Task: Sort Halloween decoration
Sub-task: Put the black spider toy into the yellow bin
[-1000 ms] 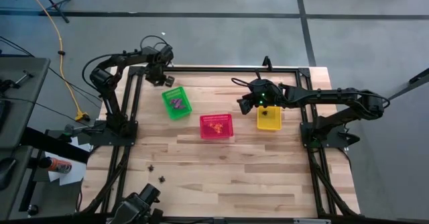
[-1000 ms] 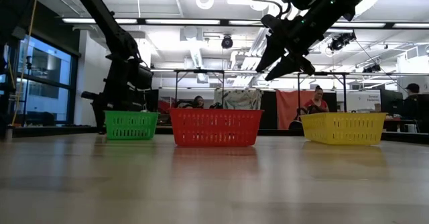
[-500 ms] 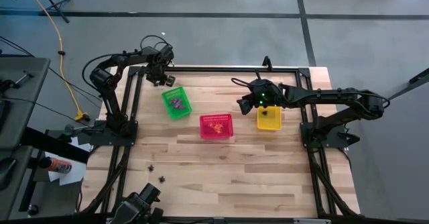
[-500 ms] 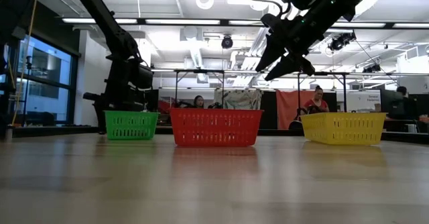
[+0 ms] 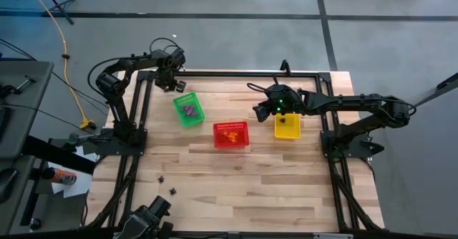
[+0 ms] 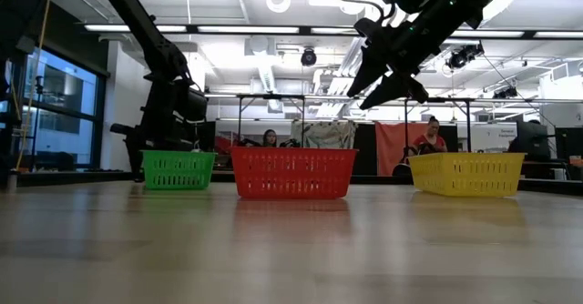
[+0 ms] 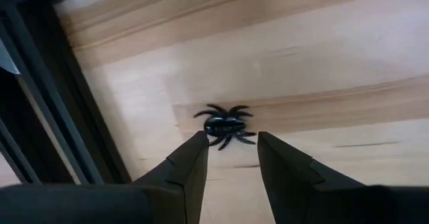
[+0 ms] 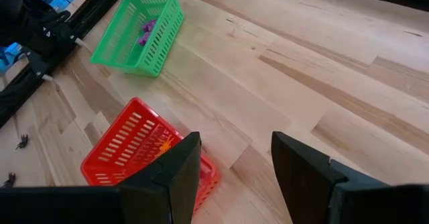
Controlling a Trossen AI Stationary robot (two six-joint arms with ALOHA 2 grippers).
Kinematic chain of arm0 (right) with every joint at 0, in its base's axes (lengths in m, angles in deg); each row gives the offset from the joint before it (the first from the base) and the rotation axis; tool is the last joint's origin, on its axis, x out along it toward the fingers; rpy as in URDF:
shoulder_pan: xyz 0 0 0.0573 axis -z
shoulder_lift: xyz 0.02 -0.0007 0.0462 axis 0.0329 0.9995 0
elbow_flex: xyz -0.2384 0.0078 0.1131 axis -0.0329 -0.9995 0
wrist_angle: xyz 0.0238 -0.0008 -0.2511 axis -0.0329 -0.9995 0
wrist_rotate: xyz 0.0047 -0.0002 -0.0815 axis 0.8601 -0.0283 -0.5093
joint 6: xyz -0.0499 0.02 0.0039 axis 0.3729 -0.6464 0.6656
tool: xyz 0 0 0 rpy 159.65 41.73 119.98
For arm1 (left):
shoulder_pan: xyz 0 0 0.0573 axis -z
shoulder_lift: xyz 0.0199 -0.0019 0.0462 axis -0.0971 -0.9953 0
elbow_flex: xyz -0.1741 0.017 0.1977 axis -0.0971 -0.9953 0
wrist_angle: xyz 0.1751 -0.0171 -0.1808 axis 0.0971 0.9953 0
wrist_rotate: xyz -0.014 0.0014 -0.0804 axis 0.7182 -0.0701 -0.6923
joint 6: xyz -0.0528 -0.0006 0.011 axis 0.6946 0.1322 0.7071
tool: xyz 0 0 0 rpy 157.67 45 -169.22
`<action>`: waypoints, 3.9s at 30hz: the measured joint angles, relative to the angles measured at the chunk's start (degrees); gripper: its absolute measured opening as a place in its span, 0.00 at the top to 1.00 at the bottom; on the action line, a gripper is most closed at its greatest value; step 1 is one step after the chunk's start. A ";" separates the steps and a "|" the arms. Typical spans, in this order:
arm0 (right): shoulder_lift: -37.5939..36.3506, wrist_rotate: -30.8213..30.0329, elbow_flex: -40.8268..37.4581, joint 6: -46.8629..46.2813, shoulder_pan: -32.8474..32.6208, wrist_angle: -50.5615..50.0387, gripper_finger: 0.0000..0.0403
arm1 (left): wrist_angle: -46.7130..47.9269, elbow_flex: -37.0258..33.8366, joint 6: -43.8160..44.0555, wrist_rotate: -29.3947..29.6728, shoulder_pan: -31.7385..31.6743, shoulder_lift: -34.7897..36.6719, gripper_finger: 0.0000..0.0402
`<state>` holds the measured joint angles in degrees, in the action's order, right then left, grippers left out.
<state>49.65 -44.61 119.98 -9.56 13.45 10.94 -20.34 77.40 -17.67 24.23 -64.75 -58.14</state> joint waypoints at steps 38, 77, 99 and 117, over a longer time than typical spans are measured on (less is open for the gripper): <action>0.00 1.42 0.00 0.15 0.00 -0.02 0.56 | -3.84 -2.86 9.14 -2.22 2.08 0.11 0.70; 0.00 1.42 0.02 0.39 0.01 -0.02 0.56 | -5.76 4.94 1.13 -5.79 2.06 -0.20 0.70; 0.00 1.42 0.02 0.61 0.01 -0.02 0.56 | -10.38 1.88 11.92 -14.60 -2.78 -1.89 0.70; 0.00 1.42 0.02 0.61 0.00 -0.01 0.56 | -10.82 2.03 9.51 -11.85 -0.95 -3.45 0.92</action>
<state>49.65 -43.19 120.00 -8.96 13.45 10.93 -31.16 79.44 -8.16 12.38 -65.70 -61.60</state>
